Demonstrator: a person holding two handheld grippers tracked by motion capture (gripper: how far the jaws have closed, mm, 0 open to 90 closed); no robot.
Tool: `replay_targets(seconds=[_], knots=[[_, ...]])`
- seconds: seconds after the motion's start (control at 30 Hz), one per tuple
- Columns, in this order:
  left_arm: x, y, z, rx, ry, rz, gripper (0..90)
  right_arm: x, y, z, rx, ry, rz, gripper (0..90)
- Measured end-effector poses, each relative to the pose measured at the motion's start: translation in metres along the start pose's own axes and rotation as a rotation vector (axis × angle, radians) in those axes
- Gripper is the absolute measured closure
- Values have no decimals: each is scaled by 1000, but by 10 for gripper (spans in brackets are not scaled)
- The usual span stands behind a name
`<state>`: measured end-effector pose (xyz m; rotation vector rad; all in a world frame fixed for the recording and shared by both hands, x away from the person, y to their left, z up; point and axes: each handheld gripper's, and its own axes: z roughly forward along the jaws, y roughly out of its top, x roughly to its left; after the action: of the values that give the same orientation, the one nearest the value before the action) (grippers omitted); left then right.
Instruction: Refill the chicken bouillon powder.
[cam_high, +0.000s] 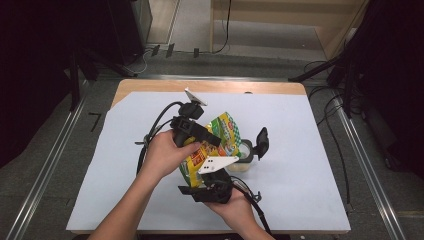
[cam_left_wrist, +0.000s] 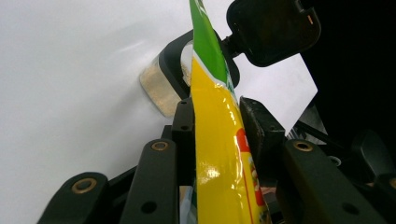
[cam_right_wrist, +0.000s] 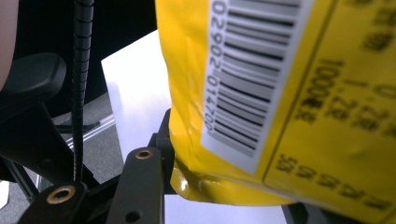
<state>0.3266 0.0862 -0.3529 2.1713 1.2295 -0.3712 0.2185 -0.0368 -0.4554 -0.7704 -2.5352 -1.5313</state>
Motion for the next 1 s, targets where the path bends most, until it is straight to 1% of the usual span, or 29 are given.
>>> replay_targets(seconds=[0.2,0.3,0.63,1.0], knots=[[2,0,-1,-4,-9,-8,694,1,1,-1,0,-2,-6,638],[2,1,-2,-10,-14,-12,696,2,2,-1,5,-10,-22,640],[3,1,-2,-15,-14,-9,696,2,2,-1,3,-12,-22,640],[4,1,-3,-18,-14,-14,697,2,3,-2,0,-14,-24,639]])
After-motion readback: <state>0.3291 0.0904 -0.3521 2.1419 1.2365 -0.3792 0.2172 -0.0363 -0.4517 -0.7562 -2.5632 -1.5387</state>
